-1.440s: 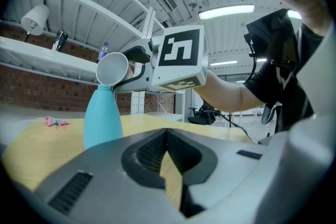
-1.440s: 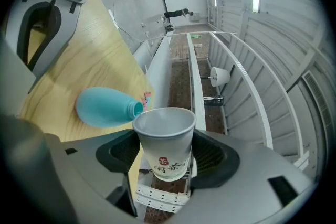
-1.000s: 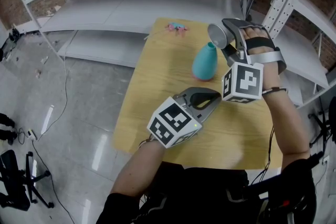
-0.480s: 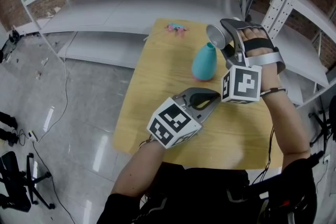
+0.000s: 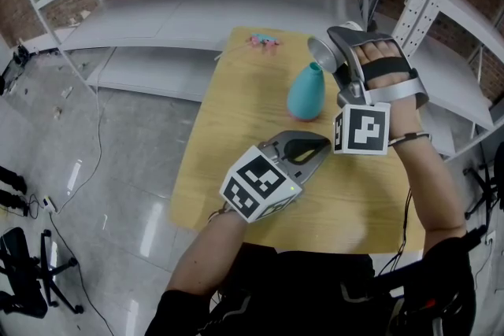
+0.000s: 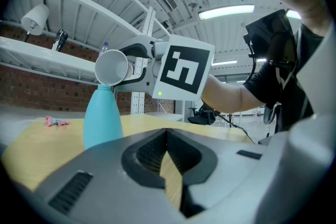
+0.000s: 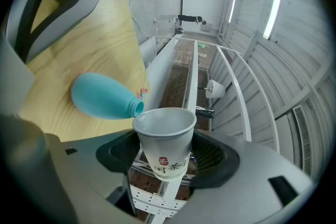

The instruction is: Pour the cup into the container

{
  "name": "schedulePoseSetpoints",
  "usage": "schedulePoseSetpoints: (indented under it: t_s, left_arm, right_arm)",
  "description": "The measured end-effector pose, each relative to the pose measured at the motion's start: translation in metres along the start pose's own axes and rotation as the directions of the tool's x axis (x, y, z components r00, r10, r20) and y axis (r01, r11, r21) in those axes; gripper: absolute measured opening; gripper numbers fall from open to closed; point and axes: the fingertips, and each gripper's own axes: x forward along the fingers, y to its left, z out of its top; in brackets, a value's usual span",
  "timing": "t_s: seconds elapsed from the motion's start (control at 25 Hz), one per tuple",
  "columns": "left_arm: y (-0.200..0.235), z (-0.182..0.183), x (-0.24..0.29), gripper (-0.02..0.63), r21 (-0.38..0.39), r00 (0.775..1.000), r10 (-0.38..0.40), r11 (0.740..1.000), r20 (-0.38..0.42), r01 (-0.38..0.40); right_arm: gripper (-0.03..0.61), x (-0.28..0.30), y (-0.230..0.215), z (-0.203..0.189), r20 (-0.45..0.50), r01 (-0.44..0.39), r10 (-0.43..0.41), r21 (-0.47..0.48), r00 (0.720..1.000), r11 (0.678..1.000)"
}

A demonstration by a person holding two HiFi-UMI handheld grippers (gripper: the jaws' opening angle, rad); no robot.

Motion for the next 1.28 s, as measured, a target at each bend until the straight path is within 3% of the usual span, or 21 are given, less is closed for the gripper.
schedulePoseSetpoints:
  t_s: [0.16,0.48,0.68,0.8,0.88,1.0,1.16,1.28]
  left_arm:
    - [0.0,0.0,-0.001,0.002,0.0,1.0,0.0,1.0,0.002,0.0]
    - [0.0,0.0,0.0,0.002,0.0,1.0,0.0,1.0,0.002,0.0]
    - [0.0,0.0,-0.001,0.002,0.001,1.0,-0.001,1.0,0.0,0.001]
    - [0.0,0.0,-0.002,0.002,0.0,1.0,-0.001,1.0,-0.001,0.001]
    - [0.001,-0.001,-0.002,0.002,-0.001,1.0,0.0,1.0,-0.001,0.0]
    - [0.002,-0.002,-0.003,0.002,-0.002,1.0,0.0,1.0,-0.002,0.0]
    - [0.002,-0.001,-0.003,0.002,-0.001,1.0,0.002,1.0,-0.002,-0.002]
    - [0.003,-0.001,-0.003,0.002,0.0,1.0,0.004,1.0,-0.003,-0.004]
  right_arm:
    - [0.313,0.0,0.0,0.001,0.006,-0.003,0.003,0.017,1.0,1.0]
    - [0.313,0.0,0.003,-0.001,0.032,-0.037,0.033,0.138,0.999,0.99]
    - [0.313,0.0,0.007,-0.006,0.076,-0.083,0.063,0.3,0.995,0.95]
    - [0.313,-0.002,0.011,-0.01,0.101,-0.109,0.074,0.411,0.992,0.905]
    - [0.313,-0.002,0.016,-0.014,0.132,-0.145,0.09,0.511,0.987,0.847]
    - [0.313,-0.006,0.02,-0.023,0.177,-0.192,0.099,0.663,0.979,0.724]
    - [0.313,-0.015,0.026,-0.048,0.192,-0.213,0.098,0.794,0.977,0.569]
    - [0.313,-0.02,0.037,-0.069,0.224,-0.246,0.103,0.89,0.969,0.383]
